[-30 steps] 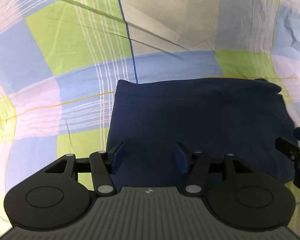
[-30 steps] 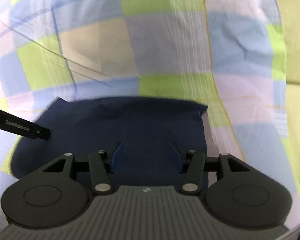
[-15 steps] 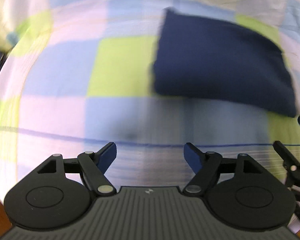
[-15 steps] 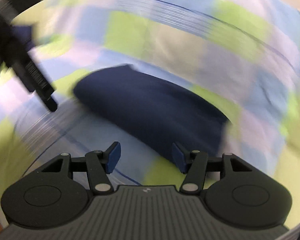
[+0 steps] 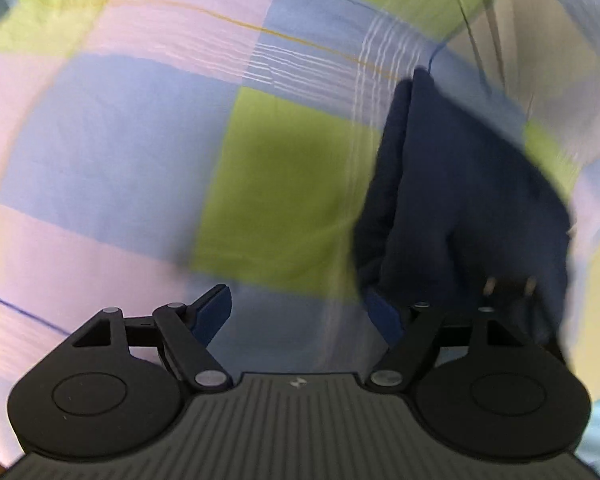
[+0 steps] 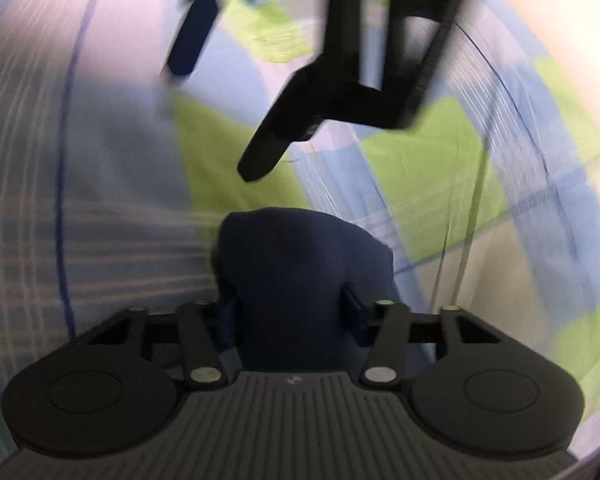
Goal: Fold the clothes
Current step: 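Grasp the folded bundle's end with the right gripper while the left gripper grasps it too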
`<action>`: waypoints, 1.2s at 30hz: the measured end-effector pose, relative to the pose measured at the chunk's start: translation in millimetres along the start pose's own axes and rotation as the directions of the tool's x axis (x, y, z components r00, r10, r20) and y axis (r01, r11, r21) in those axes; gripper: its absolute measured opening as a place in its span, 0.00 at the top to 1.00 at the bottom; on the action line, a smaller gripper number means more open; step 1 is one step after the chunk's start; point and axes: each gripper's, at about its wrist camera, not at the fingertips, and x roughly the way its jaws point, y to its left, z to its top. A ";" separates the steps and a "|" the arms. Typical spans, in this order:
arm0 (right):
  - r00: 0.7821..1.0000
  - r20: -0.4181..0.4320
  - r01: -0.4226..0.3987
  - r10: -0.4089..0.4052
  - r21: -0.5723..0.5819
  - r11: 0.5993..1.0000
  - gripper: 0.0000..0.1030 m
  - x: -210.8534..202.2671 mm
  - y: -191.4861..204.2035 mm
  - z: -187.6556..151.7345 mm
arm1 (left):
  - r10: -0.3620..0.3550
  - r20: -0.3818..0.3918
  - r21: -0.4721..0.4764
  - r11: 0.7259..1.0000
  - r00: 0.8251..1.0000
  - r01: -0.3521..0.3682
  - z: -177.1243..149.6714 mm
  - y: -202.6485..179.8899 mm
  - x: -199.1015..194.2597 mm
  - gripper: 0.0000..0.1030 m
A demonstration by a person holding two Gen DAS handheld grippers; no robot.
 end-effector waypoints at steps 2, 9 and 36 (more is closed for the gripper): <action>1.000 0.013 0.000 -0.001 0.057 0.998 0.66 -10.6 -15.5 1.9 | -0.114 -0.021 -0.108 0.988 0.993 0.111 11.4 4.7 6.2 0.25; 0.999 0.020 0.029 -0.035 0.239 0.971 0.68 -22.0 -63.9 10.9 | -0.348 -0.094 -0.310 0.901 0.933 0.305 38.8 7.0 37.9 0.22; 1.000 -0.008 0.005 -0.002 0.359 0.933 0.68 -19.1 -66.7 10.3 | -0.518 -0.113 -0.169 0.851 0.848 0.497 74.9 -27.2 83.5 0.28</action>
